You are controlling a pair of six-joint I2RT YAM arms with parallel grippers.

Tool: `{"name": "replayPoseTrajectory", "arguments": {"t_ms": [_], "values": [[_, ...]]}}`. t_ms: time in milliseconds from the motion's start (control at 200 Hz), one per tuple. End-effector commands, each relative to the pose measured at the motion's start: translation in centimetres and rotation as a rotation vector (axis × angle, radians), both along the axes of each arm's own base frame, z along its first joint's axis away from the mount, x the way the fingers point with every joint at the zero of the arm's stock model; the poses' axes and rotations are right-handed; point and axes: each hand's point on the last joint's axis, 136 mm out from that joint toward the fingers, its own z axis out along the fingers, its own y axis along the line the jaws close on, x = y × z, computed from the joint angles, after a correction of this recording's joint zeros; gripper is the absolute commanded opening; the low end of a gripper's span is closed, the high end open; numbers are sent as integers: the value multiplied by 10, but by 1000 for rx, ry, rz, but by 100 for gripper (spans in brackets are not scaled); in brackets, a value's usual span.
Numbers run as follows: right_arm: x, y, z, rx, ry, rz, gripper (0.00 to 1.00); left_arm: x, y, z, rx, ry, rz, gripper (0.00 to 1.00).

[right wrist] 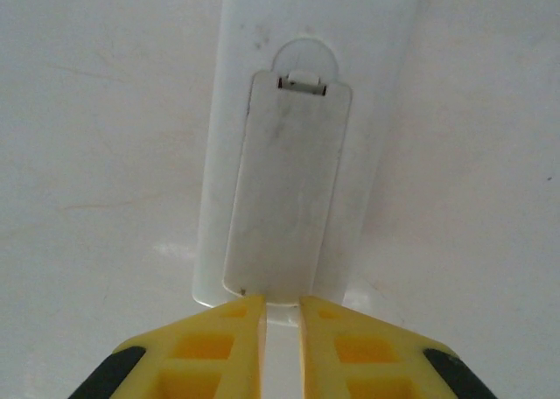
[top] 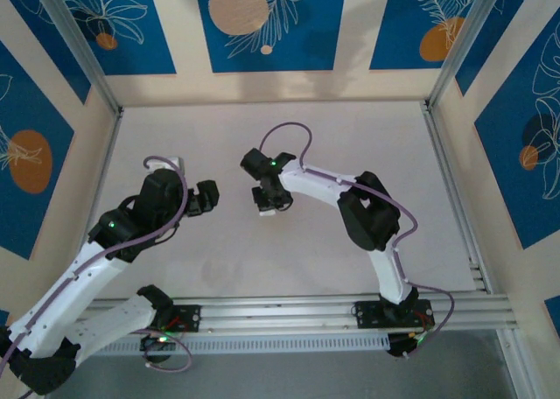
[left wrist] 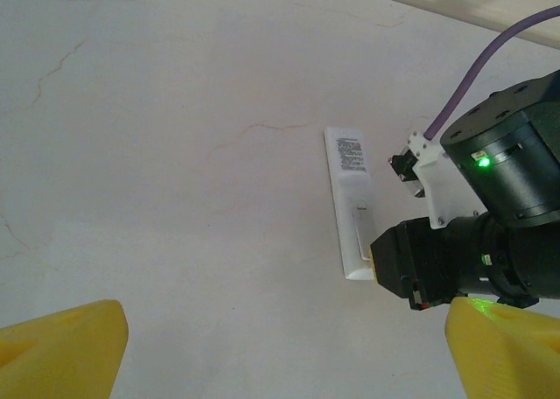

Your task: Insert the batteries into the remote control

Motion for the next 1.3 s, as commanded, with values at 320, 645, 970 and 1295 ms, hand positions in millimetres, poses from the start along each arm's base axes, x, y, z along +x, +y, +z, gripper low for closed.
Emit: {"name": "replayPoseTrajectory", "arguments": {"t_ms": [320,645,970,1295], "values": [[6,9,20,20,-25,-24,42,1,0,-5,-22,8,8,94],[7,1,0,-67,-5,-54,46,0,2,-4,-22,6,10,94],[7,5,-10,-79,4,-49,36,-2,4,-4,-25,5,14,94],[7,4,-12,-78,27,-62,32,-1,5,-6,-28,9,18,94]]}}
